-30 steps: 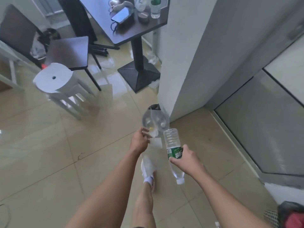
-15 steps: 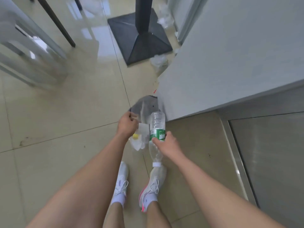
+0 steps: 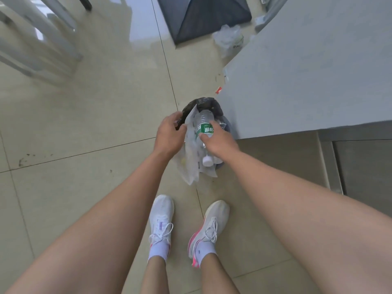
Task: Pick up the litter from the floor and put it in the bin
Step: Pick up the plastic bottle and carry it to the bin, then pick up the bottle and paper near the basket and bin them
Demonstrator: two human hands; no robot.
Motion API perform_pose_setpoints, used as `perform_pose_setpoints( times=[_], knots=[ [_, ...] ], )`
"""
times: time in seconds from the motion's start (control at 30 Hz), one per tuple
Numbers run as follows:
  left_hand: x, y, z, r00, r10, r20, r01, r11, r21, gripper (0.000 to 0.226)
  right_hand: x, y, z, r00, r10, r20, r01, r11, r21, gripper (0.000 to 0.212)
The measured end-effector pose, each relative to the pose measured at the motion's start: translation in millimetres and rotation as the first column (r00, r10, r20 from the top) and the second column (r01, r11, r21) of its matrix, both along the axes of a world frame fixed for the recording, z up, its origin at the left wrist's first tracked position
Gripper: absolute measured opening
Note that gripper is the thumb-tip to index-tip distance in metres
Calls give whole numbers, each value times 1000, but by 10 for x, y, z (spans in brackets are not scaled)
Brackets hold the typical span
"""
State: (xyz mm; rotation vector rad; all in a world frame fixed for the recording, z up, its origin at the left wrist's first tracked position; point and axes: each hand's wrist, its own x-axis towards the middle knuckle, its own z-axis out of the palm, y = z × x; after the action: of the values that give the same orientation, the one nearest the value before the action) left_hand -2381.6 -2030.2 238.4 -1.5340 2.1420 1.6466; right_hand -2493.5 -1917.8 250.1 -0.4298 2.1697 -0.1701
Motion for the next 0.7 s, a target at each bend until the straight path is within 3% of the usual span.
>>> perform_pose_setpoints(
  times=[0.1,0.2,0.27,0.37,0.47,0.6,0.7],
  knots=[
    [138,-113,133,998,-26,56,23,998,57,41,-52,16,147,998,50,26,-51,997,59,66],
    [183,-92,459,925,-329,191,351,932,-94,47,-48,103,524,996,64,59,-68,995,68,65],
    [130,20,806,779,-547,306,605,785,-137,60,-16,221,889,998,35,58,-39,997,68,66],
    [70,264,1461,618,-707,345,781,601,-170,72,95,518,1575,999,-37,15,34,989,141,72],
    [65,557,2340,487,-794,363,872,418,-255,74,234,944,2475,989,-145,-4,141,960,242,86],
    [207,1166,3562,212,-892,398,927,55,-370,78,638,1641,3774,944,-312,-104,327,922,206,88],
    [451,1726,4254,121,-917,379,911,-49,-409,79,1161,2257,4460,884,-434,-175,460,874,159,86]
  ],
)
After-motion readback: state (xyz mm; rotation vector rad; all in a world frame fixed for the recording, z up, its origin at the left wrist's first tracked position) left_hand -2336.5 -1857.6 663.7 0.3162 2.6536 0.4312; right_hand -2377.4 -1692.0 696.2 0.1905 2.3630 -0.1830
